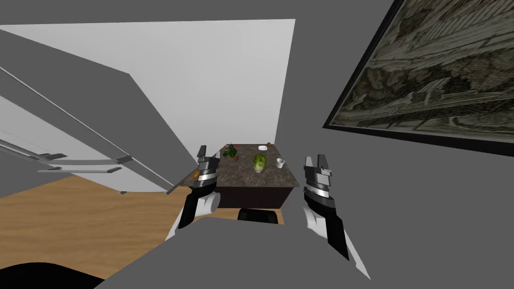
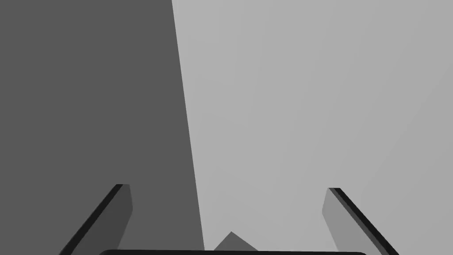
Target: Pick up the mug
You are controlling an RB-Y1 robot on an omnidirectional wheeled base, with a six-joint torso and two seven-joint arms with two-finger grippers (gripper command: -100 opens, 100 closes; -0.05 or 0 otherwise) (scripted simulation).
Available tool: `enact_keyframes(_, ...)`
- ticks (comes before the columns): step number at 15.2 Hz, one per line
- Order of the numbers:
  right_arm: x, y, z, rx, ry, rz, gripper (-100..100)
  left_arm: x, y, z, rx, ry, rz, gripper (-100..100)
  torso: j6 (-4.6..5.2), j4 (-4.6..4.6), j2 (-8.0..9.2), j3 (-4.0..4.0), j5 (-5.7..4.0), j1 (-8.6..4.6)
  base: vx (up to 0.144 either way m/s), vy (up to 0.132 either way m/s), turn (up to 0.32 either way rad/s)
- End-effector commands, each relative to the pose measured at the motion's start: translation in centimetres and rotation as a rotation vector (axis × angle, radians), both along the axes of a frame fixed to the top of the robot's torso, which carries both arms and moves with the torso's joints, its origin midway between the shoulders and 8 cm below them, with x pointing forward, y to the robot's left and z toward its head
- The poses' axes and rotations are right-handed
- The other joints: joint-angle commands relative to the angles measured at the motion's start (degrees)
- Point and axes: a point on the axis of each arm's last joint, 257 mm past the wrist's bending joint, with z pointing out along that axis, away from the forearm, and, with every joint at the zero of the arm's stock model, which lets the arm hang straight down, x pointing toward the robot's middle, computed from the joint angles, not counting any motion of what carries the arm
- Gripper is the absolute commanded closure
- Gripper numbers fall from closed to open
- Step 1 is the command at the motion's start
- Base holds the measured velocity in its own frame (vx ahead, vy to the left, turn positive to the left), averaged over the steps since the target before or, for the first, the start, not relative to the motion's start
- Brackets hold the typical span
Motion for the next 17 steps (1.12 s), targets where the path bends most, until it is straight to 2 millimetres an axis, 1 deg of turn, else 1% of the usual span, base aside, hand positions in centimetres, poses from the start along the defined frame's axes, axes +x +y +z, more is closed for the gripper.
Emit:
enact_keyframes(1, 0.3, 0.2, -0.9, -0.035, 0.034, 0.015, -100, 0.0, 0.0, 0.0, 0.0, 0.0, 0.0, 0, 0.0, 0.0, 0.0, 0.0, 0.0, 0.0, -0.014, 0.011, 0.096)
enact_keyframes(2, 0.3, 0.2, -0.9, -0.035, 0.034, 0.015, -100, 0.0, 0.0, 0.0, 0.0, 0.0, 0.0, 0, -0.02, 0.0, 0.04, 0.02, 0.0, 0.02, -0.023, 0.014, 0.1)
enact_keyframes(3, 0.4, 0.2, -1.9, -0.06, 0.066, 0.026, -100, 0.0, 0.0, 0.0, 0.0, 0.0, 0.0, 0, -0.01, 0.01, 0.07, 0.04, 0.01, 0.03, -0.03, 0.019, 0.113)
enact_keyframes(4, 0.4, 0.2, -1.9, -0.06, 0.066, 0.026, -100, 0.0, 0.0, 0.0, 0.0, 0.0, 0.0, 0, -0.02, 0.02, 0.1, 0.06, 0.01, 0.04, -0.03, 0.021, 0.093)
enact_keyframes(6, 0.7, -0.2, -4.9, -0.101, 0.155, 0.038, -100, 0.0, 0.0, 0.0, 0.0, 0.0, 0.0, 0, -0.02, 0.02, 0.13, 0.07, 0.02, 0.08, -0.036, 0.04, 0.188)
enact_keyframes(7, 0.8, 0.0, -4.8, -0.113, 0.158, 0.045, -100, 0.0, 0.0, 0.0, 0.0, 0.0, 0.0, 0, -0.04, 0.03, 0.16, 0.09, 0.02, 0.13, -0.042, 0.042, 0.2)
enact_keyframes(8, 0.8, -0.4, -6.8, -0.133, 0.214, 0.049, -100, 0.0, 0.0, 0.0, 0.0, 0.0, 0.0, 0, -0.02, 0.03, 0.18, 0.1, 0.03, 0.14, -0.041, 0.043, 0.228)
enact_keyframes(9, 0.8, -0.4, -6.8, -0.14, 0.216, 0.053, -100, 0.0, 0.0, 0.0, 0.0, 0.0, 0.0, 0, -0.03, 0.04, 0.19, 0.11, 0.03, 0.14, -0.035, 0.04, 0.172)
enact_keyframes(10, 0.7, -0.9, -9.0, -0.161, 0.279, 0.057, -100, 0.0, 0.0, 0.0, 0.0, 0.0, 0.0, 0, -0.01, 0.04, 0.19, 0.11, 0.03, 0.14, -0.032, 0.045, 0.234)
enact_keyframes(11, 0.7, -0.8, -9.0, -0.166, 0.28, 0.06, -100, 0.0, 0.0, 0.0, 0.0, 0.0, 0.0, 0, -0.03, 0.04, 0.18, 0.1, 0.03, 0.15, -0.031, 0.04, 0.19)
enact_keyframes(12, 0.4, -1.5, -11.4, -0.184, 0.35, 0.062, -100, 0.0, 0.0, 0.0, 0.0, 0.0, 0.0, 0, -0.02, 0.04, 0.17, 0.1, 0.03, 0.14, -0.033, 0.051, 0.24)
enact_keyframes(13, 0.4, -1.5, -11.4, -0.192, 0.352, 0.067, -100, 0.0, 0.0, 0.0, 0.0, 0.0, 0.0, 0, -0.02, 0.03, 0.19, 0.1, 0.03, 0.16, -0.035, 0.051, 0.212)
enact_keyframes(14, -0.2, -2.3, -14.0, -0.207, 0.427, 0.066, -100, 0.0, 0.0, 0.0, 0.0, 0.0, 0.0, 0, -0.02, 0.04, 0.19, 0.11, 0.04, 0.17, -0.035, 0.063, 0.298)
enact_keyframes(15, -0.2, -2.3, -14.0, -0.217, 0.429, 0.072, -100, 0.0, 0.0, 0.0, 0.0, 0.0, 0.0, 0, -0.04, 0.04, 0.19, 0.11, 0.05, 0.2, -0.033, 0.056, 0.243)
enact_keyframes(16, -1.0, -3.1, -16.3, -0.229, 0.499, 0.071, -100, 0.0, 0.0, 0.0, 0.0, 0.0, 0.0, 0, -0.02, 0.04, 0.19, 0.11, 0.05, 0.2, -0.028, 0.066, 0.318)
enact_keyframes(17, -1.0, -3.1, -16.5, -0.242, 0.508, 0.078, -100, 0.0, 0.0, 0.0, 0.0, 0.0, 0.0, 0, -0.05, 0.04, 0.18, 0.1, 0.05, 0.22, -0.025, 0.059, 0.232)
